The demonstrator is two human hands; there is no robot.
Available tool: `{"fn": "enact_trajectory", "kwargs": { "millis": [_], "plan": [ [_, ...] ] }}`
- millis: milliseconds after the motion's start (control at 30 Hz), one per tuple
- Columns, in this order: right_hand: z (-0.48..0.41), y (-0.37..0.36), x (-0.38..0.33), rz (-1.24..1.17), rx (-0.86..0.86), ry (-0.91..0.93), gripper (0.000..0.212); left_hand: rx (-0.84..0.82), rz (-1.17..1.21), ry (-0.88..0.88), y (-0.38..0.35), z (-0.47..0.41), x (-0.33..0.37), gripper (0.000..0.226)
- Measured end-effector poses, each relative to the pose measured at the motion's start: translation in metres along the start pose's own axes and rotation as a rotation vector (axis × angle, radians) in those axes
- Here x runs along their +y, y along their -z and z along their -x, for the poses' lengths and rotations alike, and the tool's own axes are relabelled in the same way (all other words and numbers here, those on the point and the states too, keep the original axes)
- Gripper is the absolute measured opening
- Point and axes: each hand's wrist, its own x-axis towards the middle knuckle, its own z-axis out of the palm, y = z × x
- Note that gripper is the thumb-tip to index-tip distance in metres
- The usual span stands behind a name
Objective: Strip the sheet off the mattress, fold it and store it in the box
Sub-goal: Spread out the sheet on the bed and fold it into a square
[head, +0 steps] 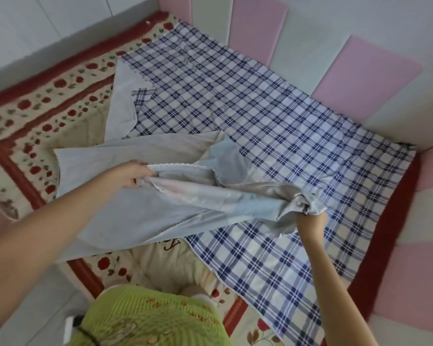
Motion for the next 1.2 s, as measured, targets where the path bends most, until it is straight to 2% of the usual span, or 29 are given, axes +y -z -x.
{"fn": "enact_trajectory", "kwargs": {
  "millis": [67, 133, 167, 200, 267, 333, 367, 400, 467, 567, 633, 700, 733, 833, 900, 967, 1067, 1133, 1200],
  "plan": [
    [0.005, 0.003, 0.008, -0.007, 0.05, -0.047, 0.015, 0.015, -0.332, 0.039, -0.012, 0.005, 0.009, 0.006],
    [0.008, 0.001, 0.012, 0.069, -0.073, -0.057, 0.012, 0.069, -0.722, 0.019, -0.022, 0.009, 0.018, 0.016],
    [0.008, 0.001, 0.011, 0.089, -0.107, -0.05, 0.011, 0.108, -0.787, -0.035, -0.023, 0.009, 0.025, 0.02],
    [0.007, 0.001, 0.009, 0.079, -0.085, -0.028, 0.011, 0.135, -0.733, -0.08, -0.023, 0.01, 0.034, 0.025],
    [0.009, 0.0, 0.006, 0.003, 0.039, -0.052, 0.014, 0.115, -0.395, -0.124, -0.011, 0.008, 0.048, 0.03],
    [0.019, -0.003, -0.002, -0.017, 0.016, -0.145, 0.015, 0.069, -0.127, -0.162, 0.002, 0.018, 0.053, 0.025],
    [0.025, -0.005, -0.006, 0.018, -0.087, -0.164, 0.015, 0.089, -0.164, -0.19, 0.01, 0.025, 0.055, 0.018],
    [0.027, -0.007, -0.005, 0.068, -0.214, -0.167, 0.016, 0.17, -0.297, -0.223, 0.018, 0.028, 0.055, 0.017],
    [0.038, -0.008, -0.016, 0.137, -0.298, -0.157, 0.02, 0.421, -0.511, -0.409, 0.05, 0.036, 0.057, 0.014],
    [0.062, -0.009, -0.044, -0.01, -0.224, -0.176, 0.031, 0.72, -0.382, -0.643, 0.1, 0.044, 0.072, 0.024],
    [0.092, -0.029, -0.061, -0.06, -0.161, -0.197, 0.021, 0.802, -0.34, -0.729, 0.133, 0.049, 0.071, 0.027],
    [0.111, -0.051, -0.064, 0.028, -0.124, -0.164, 0.008, 0.721, -0.408, -0.743, 0.154, 0.046, 0.063, 0.029],
    [0.125, -0.064, -0.068, 0.02, -0.049, -0.139, 0.013, 0.681, -0.453, -0.772, 0.168, 0.045, 0.057, 0.03],
    [0.17, -0.078, -0.096, -0.195, 0.258, -0.131, 0.018, 0.673, -0.443, -0.955, 0.203, 0.053, 0.043, 0.032],
    [0.195, -0.078, -0.113, -0.267, 0.37, -0.164, 0.016, 0.662, -0.398, -0.962, 0.214, 0.063, 0.04, 0.033],
    [0.208, -0.078, -0.125, -0.195, 0.302, -0.208, 0.012, 0.466, -0.353, -0.911, 0.209, 0.068, 0.037, 0.033],
    [0.225, -0.081, -0.137, 0.062, 0.069, -0.175, 0.009, 0.135, -0.343, -0.974, 0.187, 0.09, 0.027, 0.038],
    [0.243, -0.08, -0.157, 0.226, -0.039, -0.093, 0.009, 0.03, -0.352, -1.026, 0.171, 0.105, 0.018, 0.038],
    [0.261, -0.073, -0.176, 0.317, -0.094, -0.068, 0.024, -0.078, -0.357, -1.079, 0.156, 0.121, 0.012, 0.033]
  ]
}}
